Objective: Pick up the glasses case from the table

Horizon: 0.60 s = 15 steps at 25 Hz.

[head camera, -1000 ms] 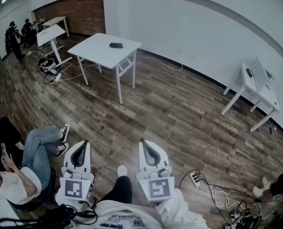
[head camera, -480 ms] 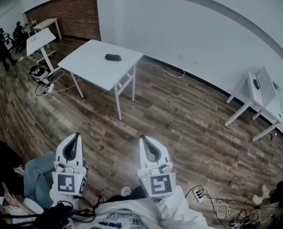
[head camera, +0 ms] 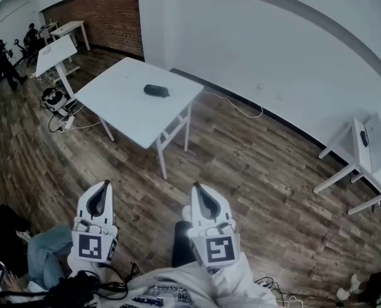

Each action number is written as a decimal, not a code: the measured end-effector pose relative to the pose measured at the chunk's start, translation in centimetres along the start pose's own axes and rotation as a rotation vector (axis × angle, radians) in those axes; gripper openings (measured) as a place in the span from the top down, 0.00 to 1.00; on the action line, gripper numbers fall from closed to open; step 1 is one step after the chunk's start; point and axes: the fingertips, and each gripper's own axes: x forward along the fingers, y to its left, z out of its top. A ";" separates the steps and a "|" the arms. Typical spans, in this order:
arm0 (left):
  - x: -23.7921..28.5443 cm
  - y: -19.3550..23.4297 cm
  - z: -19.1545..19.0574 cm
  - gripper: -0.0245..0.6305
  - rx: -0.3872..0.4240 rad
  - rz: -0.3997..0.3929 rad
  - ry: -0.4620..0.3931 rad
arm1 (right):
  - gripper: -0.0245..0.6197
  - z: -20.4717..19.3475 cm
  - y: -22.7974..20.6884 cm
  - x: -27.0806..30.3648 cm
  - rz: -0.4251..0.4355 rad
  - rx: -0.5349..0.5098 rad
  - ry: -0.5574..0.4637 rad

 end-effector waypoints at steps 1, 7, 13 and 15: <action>2.7 0.2 -1.0 0.92 0.001 0.008 0.011 | 0.97 -0.9 -1.6 2.4 0.007 0.005 0.008; 20.2 2.7 -3.0 0.92 -0.047 0.065 0.059 | 0.97 -1.0 -11.4 18.2 0.082 0.015 0.037; 32.3 5.4 -2.9 0.92 -0.050 0.113 0.082 | 0.97 1.1 -17.9 29.8 0.139 0.029 0.029; 34.4 6.3 -3.4 0.92 -0.026 0.117 0.098 | 0.97 1.1 -18.8 32.1 0.147 0.036 0.031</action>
